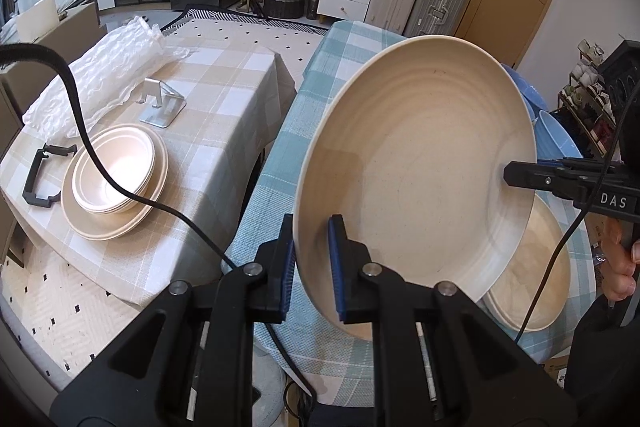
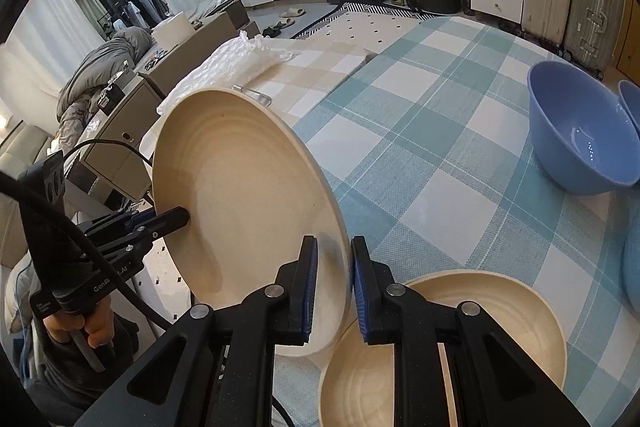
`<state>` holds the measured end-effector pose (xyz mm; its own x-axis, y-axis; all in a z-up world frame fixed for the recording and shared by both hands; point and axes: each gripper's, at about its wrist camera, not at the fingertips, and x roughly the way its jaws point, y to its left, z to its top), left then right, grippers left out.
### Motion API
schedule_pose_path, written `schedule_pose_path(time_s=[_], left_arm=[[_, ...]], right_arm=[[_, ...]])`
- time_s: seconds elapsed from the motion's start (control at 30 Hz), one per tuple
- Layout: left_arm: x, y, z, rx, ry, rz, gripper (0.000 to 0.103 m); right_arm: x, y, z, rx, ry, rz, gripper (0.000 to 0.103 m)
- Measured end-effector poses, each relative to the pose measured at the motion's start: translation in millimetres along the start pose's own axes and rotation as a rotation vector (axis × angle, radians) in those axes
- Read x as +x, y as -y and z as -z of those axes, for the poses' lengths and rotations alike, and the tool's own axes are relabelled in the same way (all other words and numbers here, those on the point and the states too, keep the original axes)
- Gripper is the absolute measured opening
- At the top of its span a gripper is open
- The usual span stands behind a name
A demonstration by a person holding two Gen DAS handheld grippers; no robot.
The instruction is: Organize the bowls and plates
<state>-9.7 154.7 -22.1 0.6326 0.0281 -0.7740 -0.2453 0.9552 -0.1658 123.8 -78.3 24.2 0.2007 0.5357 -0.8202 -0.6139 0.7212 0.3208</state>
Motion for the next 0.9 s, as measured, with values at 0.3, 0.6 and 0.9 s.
schedule_pose_path(time_s=[0.3, 0.6, 0.9], left_arm=[[-15, 39, -14, 0.052, 0.030, 0.033, 0.012], [-25, 97, -16, 0.124, 0.033, 0.077, 0.012], [-30, 156, -10, 0.193, 0.017, 0.117, 0.012]], right_arm=[[-34, 15, 9, 0.027, 0.041, 0.025, 0.017], [-76, 43, 35, 0.085, 0.084, 0.069, 0.017], [-106, 69, 64, 0.150, 0.102, 0.099, 0.017]])
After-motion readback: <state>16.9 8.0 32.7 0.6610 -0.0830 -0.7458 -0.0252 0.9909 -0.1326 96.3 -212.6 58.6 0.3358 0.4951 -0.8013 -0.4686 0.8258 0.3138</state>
